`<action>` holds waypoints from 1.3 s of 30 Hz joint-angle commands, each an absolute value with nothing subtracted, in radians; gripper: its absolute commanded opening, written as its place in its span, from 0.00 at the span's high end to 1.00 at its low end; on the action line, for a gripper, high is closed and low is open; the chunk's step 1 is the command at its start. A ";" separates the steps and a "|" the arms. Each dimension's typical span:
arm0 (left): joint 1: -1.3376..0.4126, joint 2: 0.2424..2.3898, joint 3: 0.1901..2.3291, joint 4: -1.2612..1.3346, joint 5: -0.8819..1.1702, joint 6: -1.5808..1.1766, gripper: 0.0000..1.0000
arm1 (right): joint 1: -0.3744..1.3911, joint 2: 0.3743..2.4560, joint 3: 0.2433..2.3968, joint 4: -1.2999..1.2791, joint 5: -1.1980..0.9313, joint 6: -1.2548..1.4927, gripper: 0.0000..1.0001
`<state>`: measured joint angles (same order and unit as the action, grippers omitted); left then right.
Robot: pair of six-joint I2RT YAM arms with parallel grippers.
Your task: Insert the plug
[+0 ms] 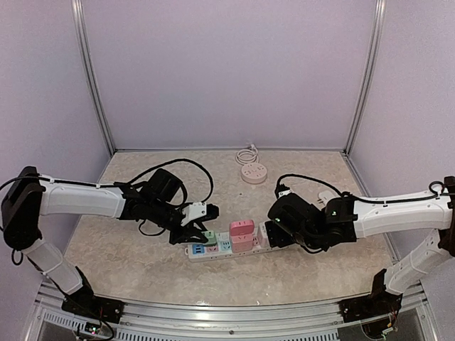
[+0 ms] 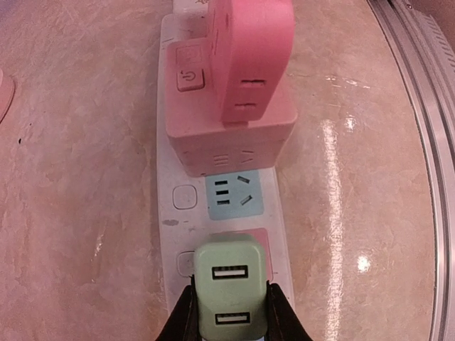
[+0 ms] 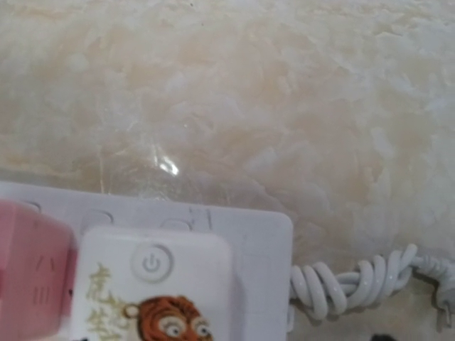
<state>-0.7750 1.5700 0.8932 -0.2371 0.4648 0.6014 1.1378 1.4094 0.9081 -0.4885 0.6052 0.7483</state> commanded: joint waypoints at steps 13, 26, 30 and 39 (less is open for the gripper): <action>-0.799 1.605 0.909 -0.232 0.446 0.587 1.00 | 1.129 1.372 0.879 -0.498 0.621 0.736 0.16; -0.835 1.674 0.896 -0.347 0.315 0.600 1.00 | 1.129 1.349 0.872 -0.508 0.628 0.739 0.16; -0.857 1.702 0.927 -0.383 0.287 0.607 1.00 | 1.130 1.347 0.874 -0.503 0.634 0.731 0.16; -0.888 1.796 0.977 -0.419 0.290 0.470 1.00 | 1.130 1.302 0.842 -0.506 0.623 0.717 0.16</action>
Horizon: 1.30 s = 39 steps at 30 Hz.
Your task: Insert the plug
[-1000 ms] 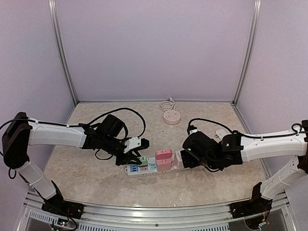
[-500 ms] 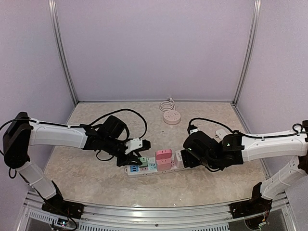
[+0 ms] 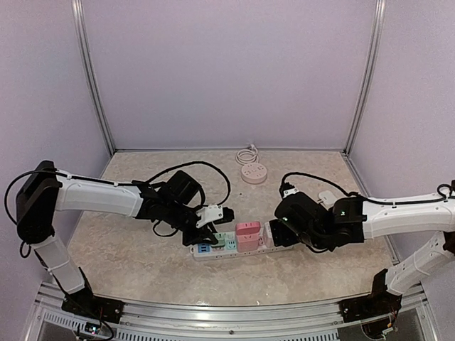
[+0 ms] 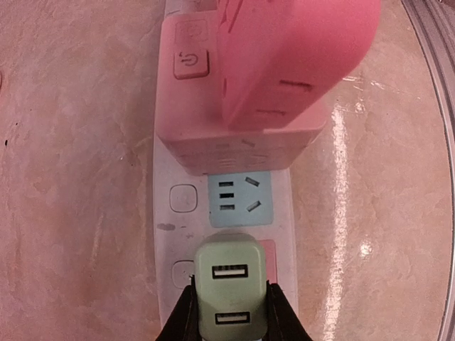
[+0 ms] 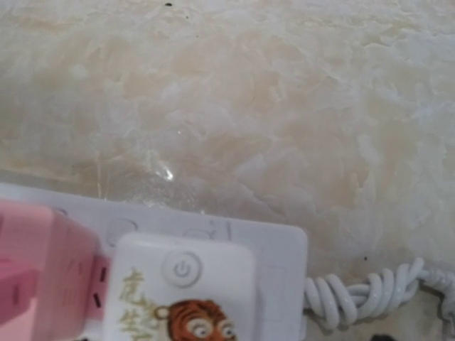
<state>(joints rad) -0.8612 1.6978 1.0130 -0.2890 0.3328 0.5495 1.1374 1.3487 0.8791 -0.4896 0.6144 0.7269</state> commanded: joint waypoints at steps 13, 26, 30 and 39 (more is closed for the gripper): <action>-0.906 1.588 1.022 -0.399 0.120 0.684 0.01 | 1.072 1.256 0.912 -0.693 0.632 0.882 0.09; -0.843 1.256 0.894 -0.482 0.170 0.838 0.01 | 1.092 1.253 0.879 -0.782 0.450 1.095 0.33; -0.844 1.186 0.866 -0.496 0.148 0.774 0.01 | 1.151 1.344 0.931 -0.867 0.465 1.163 0.39; -0.683 0.987 0.708 -0.331 0.051 0.499 0.01 | 1.196 1.488 0.741 -0.313 0.437 1.145 0.85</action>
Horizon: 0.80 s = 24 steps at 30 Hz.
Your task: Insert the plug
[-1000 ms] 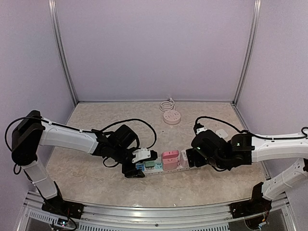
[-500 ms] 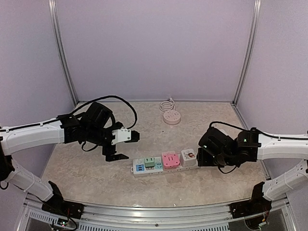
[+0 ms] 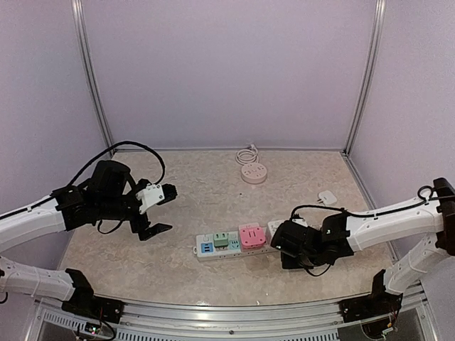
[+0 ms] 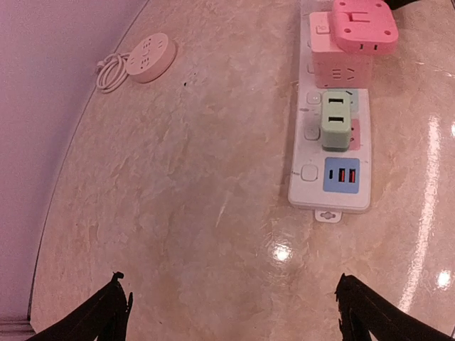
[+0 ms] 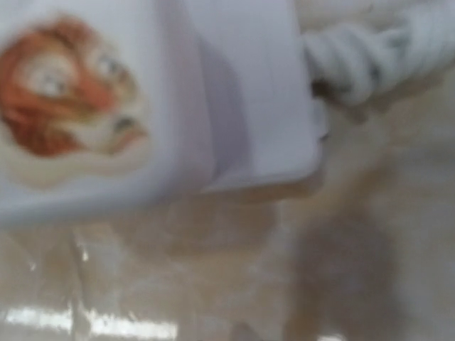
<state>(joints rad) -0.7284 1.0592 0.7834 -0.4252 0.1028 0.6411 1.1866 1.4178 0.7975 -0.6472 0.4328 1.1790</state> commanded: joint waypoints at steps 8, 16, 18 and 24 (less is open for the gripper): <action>-0.527 0.785 0.591 -0.277 0.111 0.353 0.01 | 1.174 1.721 0.811 -0.105 0.533 1.030 0.99; -0.412 0.644 0.479 -0.220 0.130 0.319 0.01 | 1.093 2.018 1.101 0.077 0.397 0.819 0.95; -0.402 0.623 0.471 -0.225 0.131 0.315 0.01 | 1.057 2.113 1.218 0.085 0.340 0.768 0.94; -0.385 0.583 0.462 -0.236 0.113 0.331 0.01 | 0.996 2.331 1.587 -0.051 0.207 0.626 0.92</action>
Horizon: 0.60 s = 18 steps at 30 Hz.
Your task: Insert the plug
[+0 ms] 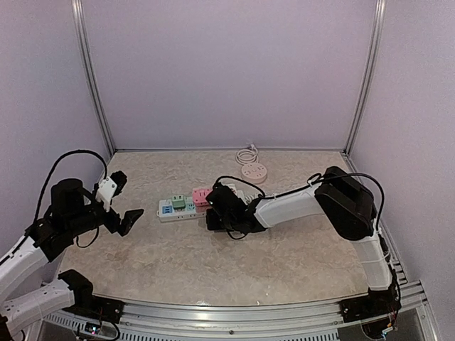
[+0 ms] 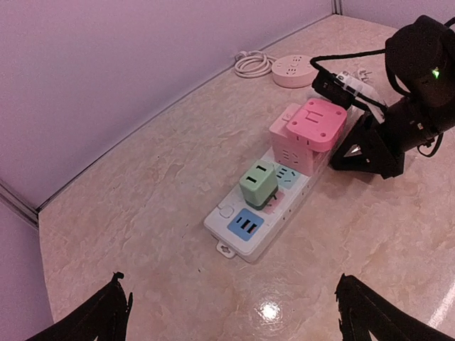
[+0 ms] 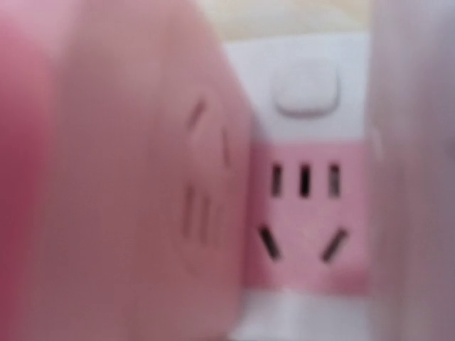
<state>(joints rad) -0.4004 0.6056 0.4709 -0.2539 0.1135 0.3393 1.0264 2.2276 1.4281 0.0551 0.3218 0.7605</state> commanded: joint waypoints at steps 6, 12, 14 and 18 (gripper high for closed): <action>-0.379 0.583 0.455 -0.224 0.129 0.340 0.01 | 0.994 2.207 1.519 -0.077 0.134 0.546 0.82; -0.379 0.618 0.446 -0.182 0.164 0.330 0.01 | 0.962 1.927 1.405 -0.245 -0.027 0.415 0.49; -0.379 0.631 0.443 -0.166 0.168 0.314 0.01 | 0.902 1.889 1.447 -0.355 -0.084 0.392 0.30; -0.378 0.651 0.438 -0.150 0.167 0.256 0.01 | 0.738 1.970 1.644 -0.569 -0.017 0.411 0.00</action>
<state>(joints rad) -0.3874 0.6380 0.4557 -0.1886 0.1505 0.3172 0.8989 1.9083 1.4876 -0.3161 -0.0391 0.4343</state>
